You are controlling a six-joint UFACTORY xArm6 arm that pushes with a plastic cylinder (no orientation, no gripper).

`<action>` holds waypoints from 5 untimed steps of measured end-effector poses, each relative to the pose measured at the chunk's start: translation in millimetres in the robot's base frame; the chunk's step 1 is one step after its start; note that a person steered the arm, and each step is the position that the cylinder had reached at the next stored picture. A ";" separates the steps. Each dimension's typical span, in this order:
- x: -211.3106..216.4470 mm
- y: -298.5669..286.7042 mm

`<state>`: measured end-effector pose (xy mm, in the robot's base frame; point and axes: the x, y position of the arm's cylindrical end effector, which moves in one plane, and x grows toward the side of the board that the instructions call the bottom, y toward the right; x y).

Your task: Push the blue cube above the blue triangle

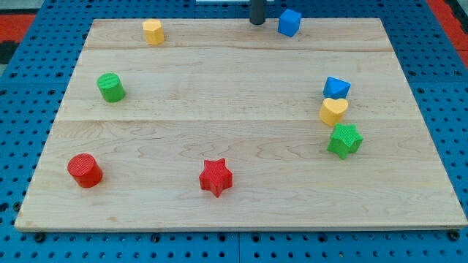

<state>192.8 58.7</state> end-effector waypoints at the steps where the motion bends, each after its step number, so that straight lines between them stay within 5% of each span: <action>1: 0.3 27.3; 4: 99.3 87.8; 5: 63.5 122.7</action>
<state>256.3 181.4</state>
